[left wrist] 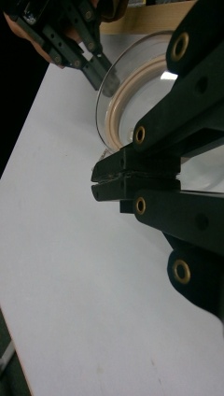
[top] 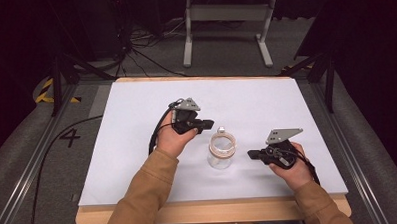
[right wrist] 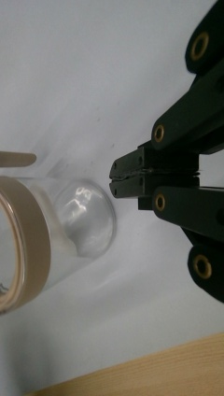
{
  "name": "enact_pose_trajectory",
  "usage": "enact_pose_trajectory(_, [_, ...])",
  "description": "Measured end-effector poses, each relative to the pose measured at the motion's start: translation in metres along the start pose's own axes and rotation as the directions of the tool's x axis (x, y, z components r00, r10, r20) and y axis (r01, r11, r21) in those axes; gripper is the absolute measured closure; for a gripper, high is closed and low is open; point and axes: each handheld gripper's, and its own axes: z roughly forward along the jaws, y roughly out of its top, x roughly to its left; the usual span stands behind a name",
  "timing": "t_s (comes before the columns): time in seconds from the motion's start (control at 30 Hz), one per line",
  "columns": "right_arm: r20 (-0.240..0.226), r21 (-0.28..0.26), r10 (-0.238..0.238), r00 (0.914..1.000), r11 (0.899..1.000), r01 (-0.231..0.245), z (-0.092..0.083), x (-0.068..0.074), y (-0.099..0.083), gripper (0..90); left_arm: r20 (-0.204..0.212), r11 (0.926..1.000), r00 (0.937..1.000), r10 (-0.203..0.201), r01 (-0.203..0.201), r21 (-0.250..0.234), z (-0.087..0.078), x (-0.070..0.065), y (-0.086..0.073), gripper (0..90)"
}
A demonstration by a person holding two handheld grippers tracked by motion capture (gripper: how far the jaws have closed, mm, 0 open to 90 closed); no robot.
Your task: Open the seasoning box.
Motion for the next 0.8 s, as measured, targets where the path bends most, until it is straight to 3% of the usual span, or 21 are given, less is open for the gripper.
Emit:
enact_pose_trajectory(0.13, [-0.007,0.002,-0.009,0.9999,1.000,0.009,0.001,0.008,-0.002,90.0,0.019,0.9999,0.9998,0.009,-0.009,-0.006,0.008,0.000,0.003,88.7])
enact_pose_trajectory(0.23, [-0.009,-0.004,-0.013,0.9999,1.000,0.013,0.000,0.011,-0.003,90.0,0.059,0.9991,0.9982,0.010,-0.008,-0.043,0.014,-0.001,0.004,89.2])
enact_pose_trajectory(0.3, [-0.010,-0.008,-0.012,0.9999,1.000,0.012,0.000,0.012,-0.003,90.0,0.049,0.9989,0.9985,0.025,-0.023,-0.042,0.016,-0.001,0.005,89.1])
enact_pose_trajectory(0.47, [-0.012,-0.014,-0.013,0.9998,1.000,0.013,-0.002,0.014,-0.004,90.0,0.054,0.9993,0.9985,0.013,-0.011,-0.036,0.024,0.000,0.003,89.3])
enact_pose_trajectory(0.63, [-0.021,-0.019,-0.022,0.9995,1.000,0.021,0.001,0.019,-0.003,90.0,0.069,0.9979,0.9975,-0.013,0.018,-0.062,0.028,0.002,0.001,88.8])
enact_pose_trajectory(0.8, [-0.029,-0.023,-0.038,0.9989,0.999,0.038,0.007,0.025,-0.001,90.0,0.067,0.9979,0.9977,-0.013,0.018,-0.063,0.028,0.002,0.001,88.7])
